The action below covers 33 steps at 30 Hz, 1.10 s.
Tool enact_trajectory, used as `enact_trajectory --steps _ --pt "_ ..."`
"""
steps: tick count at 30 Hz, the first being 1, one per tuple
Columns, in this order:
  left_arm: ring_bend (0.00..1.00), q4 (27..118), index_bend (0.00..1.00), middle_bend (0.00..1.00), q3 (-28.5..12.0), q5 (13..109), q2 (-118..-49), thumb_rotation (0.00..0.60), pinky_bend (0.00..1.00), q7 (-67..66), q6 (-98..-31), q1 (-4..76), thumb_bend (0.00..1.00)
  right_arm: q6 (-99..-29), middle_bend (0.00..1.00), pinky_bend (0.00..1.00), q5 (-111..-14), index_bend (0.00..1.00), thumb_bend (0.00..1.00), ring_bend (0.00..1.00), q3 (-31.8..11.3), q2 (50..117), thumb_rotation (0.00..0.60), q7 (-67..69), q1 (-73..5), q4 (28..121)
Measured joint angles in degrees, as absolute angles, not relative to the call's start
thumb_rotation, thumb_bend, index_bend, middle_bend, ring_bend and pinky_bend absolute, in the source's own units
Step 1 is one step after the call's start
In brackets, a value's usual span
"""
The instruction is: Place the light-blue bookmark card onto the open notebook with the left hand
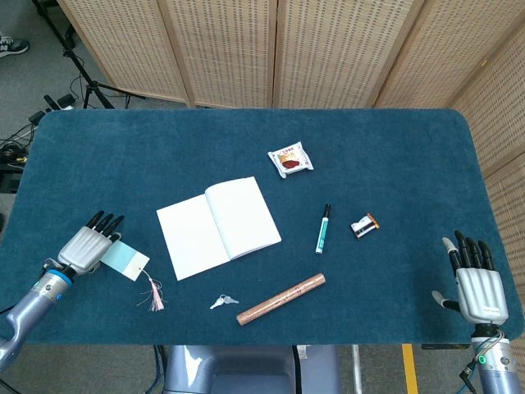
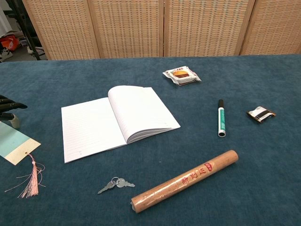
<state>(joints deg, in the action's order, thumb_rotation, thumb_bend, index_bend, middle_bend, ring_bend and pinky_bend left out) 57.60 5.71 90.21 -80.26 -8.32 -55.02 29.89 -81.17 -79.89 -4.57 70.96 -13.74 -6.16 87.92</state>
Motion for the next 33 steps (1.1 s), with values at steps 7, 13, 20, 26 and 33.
enact_trajectory --steps 7,13,20,26,33 --pt "0.00 56.63 0.31 0.00 5.72 89.95 -81.31 0.600 0.00 -8.70 -54.70 29.81 0.24 -81.37 0.00 0.00 -79.89 0.07 0.16 0.00 -4.64 71.06 0.600 -13.70 -6.12 87.81" --pt "0.00 56.05 0.34 0.00 5.68 89.91 -81.80 0.600 0.00 -8.94 -55.15 29.62 0.26 -81.51 0.00 0.00 -80.05 0.07 0.16 0.00 -4.62 71.15 0.600 -13.62 -6.10 87.70" --pt "0.00 55.65 0.39 0.00 5.52 89.93 -82.20 0.600 0.00 -8.59 -56.04 29.33 0.29 -81.71 0.00 0.00 -80.29 0.07 0.16 0.00 -4.58 71.20 0.600 -13.50 -6.07 87.69" --pt "0.00 55.40 0.39 0.00 5.52 89.95 -82.40 0.600 0.00 -8.61 -56.42 29.17 0.29 -81.75 0.00 0.00 -80.30 0.07 0.16 0.00 -4.60 71.14 0.600 -13.40 -6.04 87.71" --pt "0.00 56.12 0.39 0.00 5.21 90.20 -81.72 0.600 0.00 -8.11 -57.60 29.20 0.29 -81.66 0.00 0.00 -80.31 0.07 0.16 0.00 -4.54 71.14 0.600 -13.44 -6.06 87.74"
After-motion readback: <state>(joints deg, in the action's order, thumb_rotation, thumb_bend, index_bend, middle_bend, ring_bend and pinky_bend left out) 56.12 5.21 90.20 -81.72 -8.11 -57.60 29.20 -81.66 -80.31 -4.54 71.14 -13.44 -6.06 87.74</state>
